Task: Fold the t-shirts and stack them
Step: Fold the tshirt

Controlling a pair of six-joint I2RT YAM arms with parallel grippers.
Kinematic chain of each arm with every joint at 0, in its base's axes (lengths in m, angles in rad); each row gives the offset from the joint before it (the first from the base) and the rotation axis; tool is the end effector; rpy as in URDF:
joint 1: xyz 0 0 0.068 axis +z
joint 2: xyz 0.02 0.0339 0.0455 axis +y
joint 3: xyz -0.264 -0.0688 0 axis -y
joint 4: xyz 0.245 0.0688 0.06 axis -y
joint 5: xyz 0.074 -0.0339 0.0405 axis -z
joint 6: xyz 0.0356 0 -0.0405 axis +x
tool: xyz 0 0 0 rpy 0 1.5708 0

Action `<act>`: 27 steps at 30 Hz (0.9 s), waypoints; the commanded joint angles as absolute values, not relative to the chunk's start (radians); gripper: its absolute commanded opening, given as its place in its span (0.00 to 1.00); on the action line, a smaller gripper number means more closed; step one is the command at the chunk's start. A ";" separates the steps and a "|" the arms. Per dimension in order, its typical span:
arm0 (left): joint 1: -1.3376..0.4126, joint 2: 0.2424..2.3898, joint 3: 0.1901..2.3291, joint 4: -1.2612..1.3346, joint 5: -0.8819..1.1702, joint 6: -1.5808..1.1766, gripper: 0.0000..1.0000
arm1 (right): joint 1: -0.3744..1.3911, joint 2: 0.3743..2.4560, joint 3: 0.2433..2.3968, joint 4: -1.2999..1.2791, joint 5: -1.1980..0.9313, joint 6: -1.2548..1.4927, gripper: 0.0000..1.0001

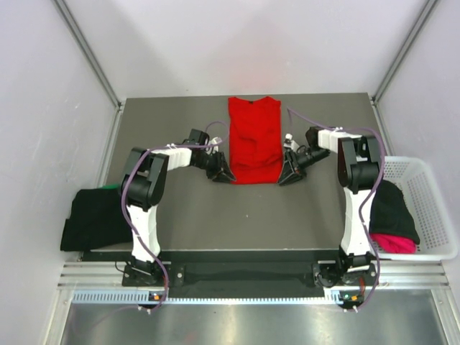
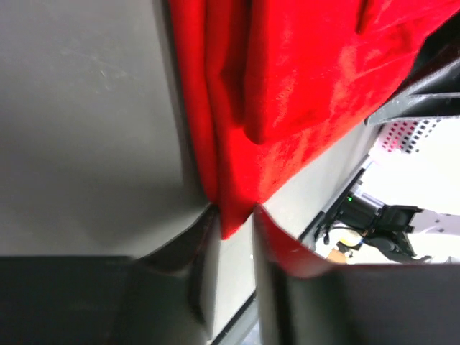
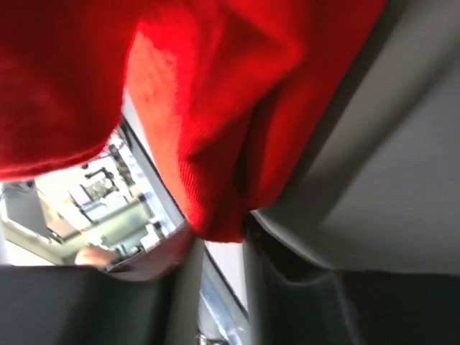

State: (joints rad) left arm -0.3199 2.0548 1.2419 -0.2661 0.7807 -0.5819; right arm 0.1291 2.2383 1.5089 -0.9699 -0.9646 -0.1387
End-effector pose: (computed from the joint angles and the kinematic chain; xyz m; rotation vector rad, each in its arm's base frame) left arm 0.3735 -0.1501 0.1230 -0.0775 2.7588 -1.3169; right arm 0.3869 0.0797 0.1088 0.2688 -2.6728 -1.4064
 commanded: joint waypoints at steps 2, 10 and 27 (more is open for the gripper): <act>-0.325 2.068 1.252 -0.245 0.761 -0.571 0.00 | 0.140 2.257 1.551 -0.940 -0.980 -0.153 0.07; -0.324 1.928 1.270 -0.258 0.742 -0.526 0.00 | 0.130 2.029 1.474 -0.868 -0.896 -0.173 0.00; -0.325 1.533 1.197 -0.348 0.690 -0.423 0.00 | 0.127 1.482 1.296 -0.876 -0.792 -0.181 0.00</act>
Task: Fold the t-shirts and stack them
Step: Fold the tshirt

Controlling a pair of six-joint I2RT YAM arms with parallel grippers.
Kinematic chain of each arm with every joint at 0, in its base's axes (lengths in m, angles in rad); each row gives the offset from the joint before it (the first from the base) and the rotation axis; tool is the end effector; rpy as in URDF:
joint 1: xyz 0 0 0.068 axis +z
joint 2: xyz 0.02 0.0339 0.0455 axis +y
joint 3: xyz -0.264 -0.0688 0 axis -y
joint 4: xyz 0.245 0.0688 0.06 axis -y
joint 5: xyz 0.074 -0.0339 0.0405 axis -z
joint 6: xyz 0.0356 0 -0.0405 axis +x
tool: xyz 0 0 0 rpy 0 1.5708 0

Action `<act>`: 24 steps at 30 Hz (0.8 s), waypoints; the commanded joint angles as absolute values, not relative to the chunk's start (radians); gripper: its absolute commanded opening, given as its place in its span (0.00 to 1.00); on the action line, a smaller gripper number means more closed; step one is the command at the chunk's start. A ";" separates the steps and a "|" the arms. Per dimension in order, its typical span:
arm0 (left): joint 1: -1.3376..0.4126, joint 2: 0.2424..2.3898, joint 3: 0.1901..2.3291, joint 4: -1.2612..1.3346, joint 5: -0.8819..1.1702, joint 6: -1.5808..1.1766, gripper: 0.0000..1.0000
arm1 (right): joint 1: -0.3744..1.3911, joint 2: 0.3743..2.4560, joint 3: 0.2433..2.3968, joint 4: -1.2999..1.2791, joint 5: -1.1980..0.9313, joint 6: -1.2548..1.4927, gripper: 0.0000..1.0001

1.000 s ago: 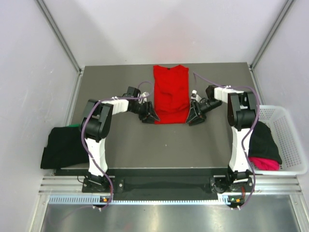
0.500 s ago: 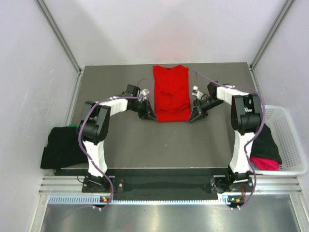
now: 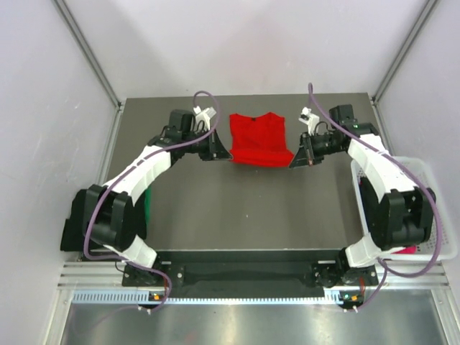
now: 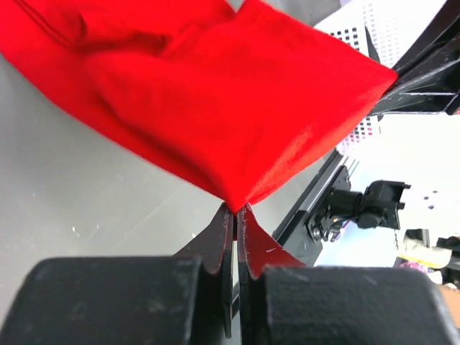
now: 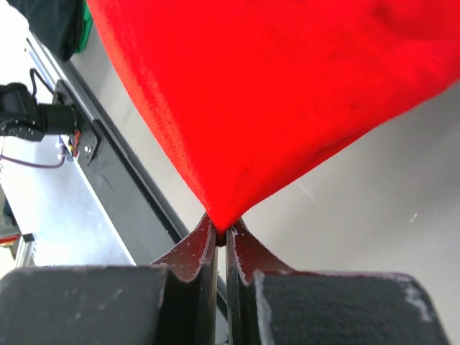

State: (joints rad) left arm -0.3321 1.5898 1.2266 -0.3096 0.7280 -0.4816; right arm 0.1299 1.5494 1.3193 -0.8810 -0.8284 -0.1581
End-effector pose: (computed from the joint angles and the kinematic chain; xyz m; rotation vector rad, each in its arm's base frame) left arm 0.3269 -0.1378 0.2838 0.2490 2.3224 -1.2418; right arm 0.3041 0.0662 0.2921 -0.6066 2.4109 1.0790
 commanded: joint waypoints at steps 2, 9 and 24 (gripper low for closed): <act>-0.325 1.508 1.183 -0.339 0.693 -0.431 0.00 | 0.127 1.441 1.270 -0.867 -0.785 -0.175 0.00; -0.321 1.526 1.204 -0.327 0.666 -0.413 0.00 | 0.129 1.472 1.295 -0.859 -0.769 -0.189 0.00; -0.308 2.064 1.805 -0.428 0.517 -0.203 0.00 | 0.107 2.011 1.807 -0.812 -0.739 -0.206 0.00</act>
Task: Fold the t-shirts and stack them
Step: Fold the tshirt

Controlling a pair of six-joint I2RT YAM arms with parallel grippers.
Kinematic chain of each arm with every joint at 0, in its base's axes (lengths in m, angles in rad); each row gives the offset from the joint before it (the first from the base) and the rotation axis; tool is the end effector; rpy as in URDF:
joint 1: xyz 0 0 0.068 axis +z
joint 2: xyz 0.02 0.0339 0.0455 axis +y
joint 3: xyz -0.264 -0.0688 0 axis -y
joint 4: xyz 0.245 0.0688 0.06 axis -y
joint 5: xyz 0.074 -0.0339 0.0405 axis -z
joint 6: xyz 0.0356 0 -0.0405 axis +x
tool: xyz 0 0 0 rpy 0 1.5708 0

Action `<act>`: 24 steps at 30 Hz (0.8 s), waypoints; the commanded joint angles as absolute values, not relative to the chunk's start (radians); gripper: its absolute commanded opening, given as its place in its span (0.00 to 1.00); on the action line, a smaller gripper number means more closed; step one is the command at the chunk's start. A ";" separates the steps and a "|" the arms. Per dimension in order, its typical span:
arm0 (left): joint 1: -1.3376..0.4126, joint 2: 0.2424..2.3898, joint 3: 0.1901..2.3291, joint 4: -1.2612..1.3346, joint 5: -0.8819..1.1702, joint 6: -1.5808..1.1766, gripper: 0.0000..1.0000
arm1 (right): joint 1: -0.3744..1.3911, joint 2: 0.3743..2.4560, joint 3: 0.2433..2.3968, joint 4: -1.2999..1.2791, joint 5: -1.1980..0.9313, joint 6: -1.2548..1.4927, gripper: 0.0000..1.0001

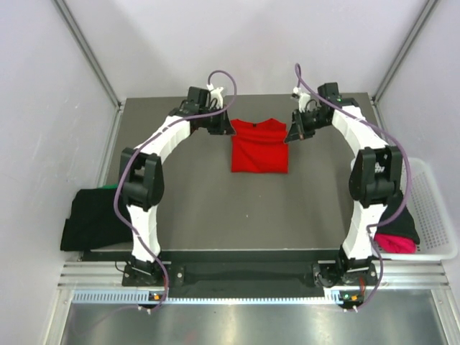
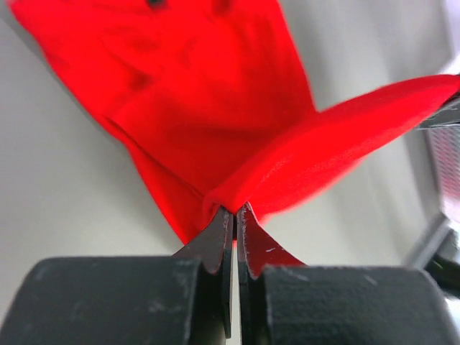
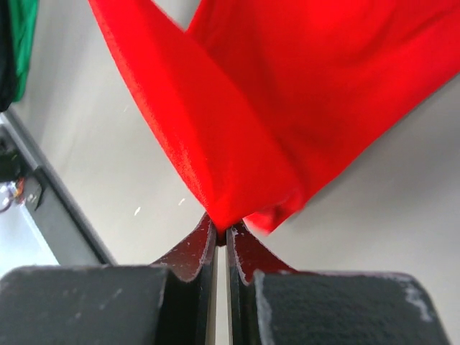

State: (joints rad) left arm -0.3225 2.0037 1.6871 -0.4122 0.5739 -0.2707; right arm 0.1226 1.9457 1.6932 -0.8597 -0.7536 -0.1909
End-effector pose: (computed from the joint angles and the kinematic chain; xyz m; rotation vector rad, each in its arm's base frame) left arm 0.4299 -0.1640 0.2647 0.3672 2.3157 -0.9602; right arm 0.4071 0.0747 0.2664 -0.6183 2.4331 0.9687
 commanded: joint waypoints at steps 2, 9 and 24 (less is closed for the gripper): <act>-0.307 2.109 1.892 -0.426 0.491 -0.193 0.00 | 0.101 2.060 1.880 -0.796 -0.738 -0.184 0.00; -0.308 2.301 2.095 -0.414 0.405 -0.131 0.00 | 0.087 2.265 2.063 -0.669 -0.709 -0.089 0.00; -0.316 2.278 2.163 -0.517 0.209 -0.155 0.78 | 0.098 2.149 2.012 -0.621 -0.851 -0.071 0.40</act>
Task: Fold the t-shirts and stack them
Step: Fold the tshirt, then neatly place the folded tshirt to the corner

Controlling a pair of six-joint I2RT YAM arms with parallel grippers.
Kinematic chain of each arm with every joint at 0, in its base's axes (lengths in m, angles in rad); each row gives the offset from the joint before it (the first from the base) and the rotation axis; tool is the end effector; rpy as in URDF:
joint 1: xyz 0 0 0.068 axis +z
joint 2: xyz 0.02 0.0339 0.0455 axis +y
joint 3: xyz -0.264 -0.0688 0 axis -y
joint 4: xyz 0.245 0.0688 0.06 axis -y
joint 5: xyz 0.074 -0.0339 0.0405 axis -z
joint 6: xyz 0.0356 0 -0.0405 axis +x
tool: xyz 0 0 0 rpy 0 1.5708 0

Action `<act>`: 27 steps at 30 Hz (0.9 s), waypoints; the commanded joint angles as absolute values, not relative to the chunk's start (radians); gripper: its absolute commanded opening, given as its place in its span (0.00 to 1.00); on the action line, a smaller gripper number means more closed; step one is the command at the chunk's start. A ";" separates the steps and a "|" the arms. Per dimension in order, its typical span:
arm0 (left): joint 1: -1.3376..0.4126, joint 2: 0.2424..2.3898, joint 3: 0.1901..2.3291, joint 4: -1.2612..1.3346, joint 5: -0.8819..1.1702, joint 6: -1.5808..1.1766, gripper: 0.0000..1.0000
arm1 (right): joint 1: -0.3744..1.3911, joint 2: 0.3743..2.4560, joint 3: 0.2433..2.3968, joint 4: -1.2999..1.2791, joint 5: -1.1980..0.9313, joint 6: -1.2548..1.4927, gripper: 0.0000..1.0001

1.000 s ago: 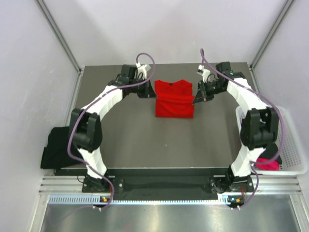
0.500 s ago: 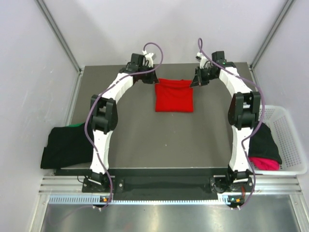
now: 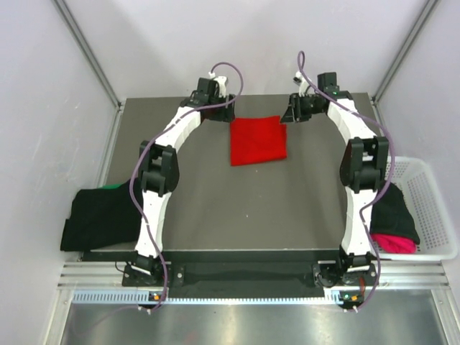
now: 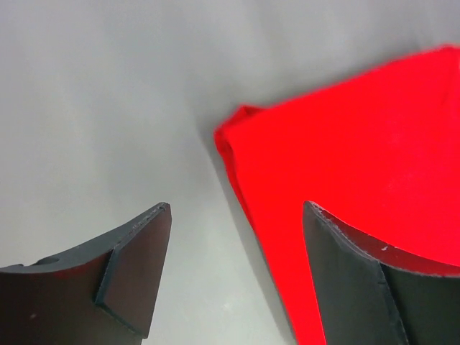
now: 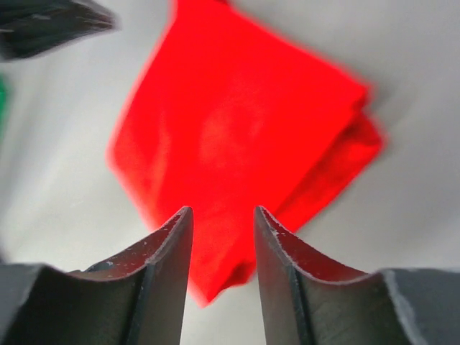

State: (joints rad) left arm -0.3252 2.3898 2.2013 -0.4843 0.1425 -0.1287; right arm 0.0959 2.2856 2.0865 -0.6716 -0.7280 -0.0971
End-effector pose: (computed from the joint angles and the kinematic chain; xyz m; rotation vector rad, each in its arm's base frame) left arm 0.5197 -0.1806 0.2388 0.2997 2.2468 -0.4031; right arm 0.5053 0.0724 0.2463 -0.5415 2.2648 0.8782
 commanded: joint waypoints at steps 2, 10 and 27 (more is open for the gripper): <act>-0.298 2.257 2.088 -0.534 0.286 -0.182 0.77 | 0.103 2.128 1.965 -0.601 -0.896 -0.043 0.39; -0.213 2.272 1.922 -0.463 0.564 -0.320 0.75 | 0.138 2.206 1.936 -0.618 -0.945 -0.031 0.36; -0.281 2.585 2.055 -0.357 0.771 -0.434 0.73 | 0.141 2.434 2.062 -0.666 -0.844 -0.071 0.35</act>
State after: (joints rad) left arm -0.2401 2.5061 2.0552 -0.3408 0.7444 -0.4332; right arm 0.1429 2.4420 2.0090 -0.6689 -0.8604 -0.0429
